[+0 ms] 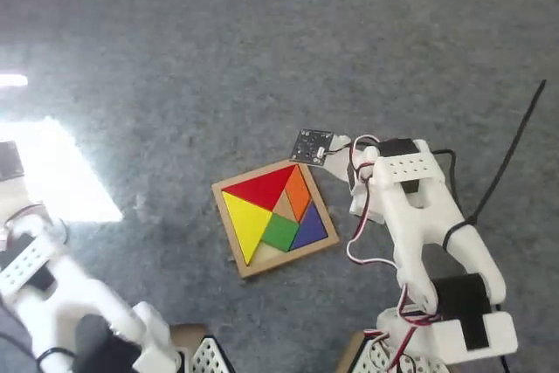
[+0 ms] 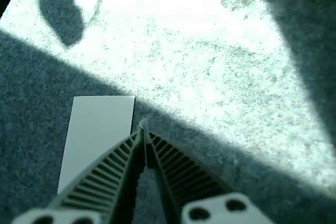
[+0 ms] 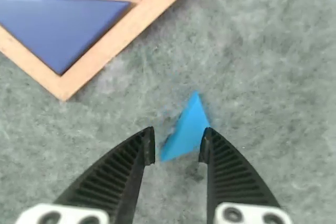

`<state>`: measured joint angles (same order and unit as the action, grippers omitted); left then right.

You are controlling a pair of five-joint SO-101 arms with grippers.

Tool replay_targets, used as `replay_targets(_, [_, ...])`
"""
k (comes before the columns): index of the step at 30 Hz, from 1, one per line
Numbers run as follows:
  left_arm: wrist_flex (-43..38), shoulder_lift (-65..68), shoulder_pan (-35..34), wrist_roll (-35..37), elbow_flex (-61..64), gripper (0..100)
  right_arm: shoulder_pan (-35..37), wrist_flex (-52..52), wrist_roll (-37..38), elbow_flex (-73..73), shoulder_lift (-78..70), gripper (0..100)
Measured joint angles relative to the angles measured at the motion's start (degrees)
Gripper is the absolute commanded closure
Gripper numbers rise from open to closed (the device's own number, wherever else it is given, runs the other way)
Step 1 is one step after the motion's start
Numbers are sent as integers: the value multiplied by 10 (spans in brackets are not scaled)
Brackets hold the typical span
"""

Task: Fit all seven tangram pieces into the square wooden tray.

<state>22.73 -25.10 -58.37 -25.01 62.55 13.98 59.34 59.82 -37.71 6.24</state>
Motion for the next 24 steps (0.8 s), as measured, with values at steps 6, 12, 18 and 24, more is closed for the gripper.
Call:
replay_targets(6, [0,0,-11,0,0,985,-5,-52,-14,0,-33,844])
replay_targets(12, [0,0,-11,0,0,985,-16,-70,-34,0,-70,844])
replay_targets(18, [0,0,-11,0,0,985,-46,-89,-57,19,-89,845])
replay_targets(24, [-2,0,-11,0,0,985,-52,-83,-74,19,-92,844])
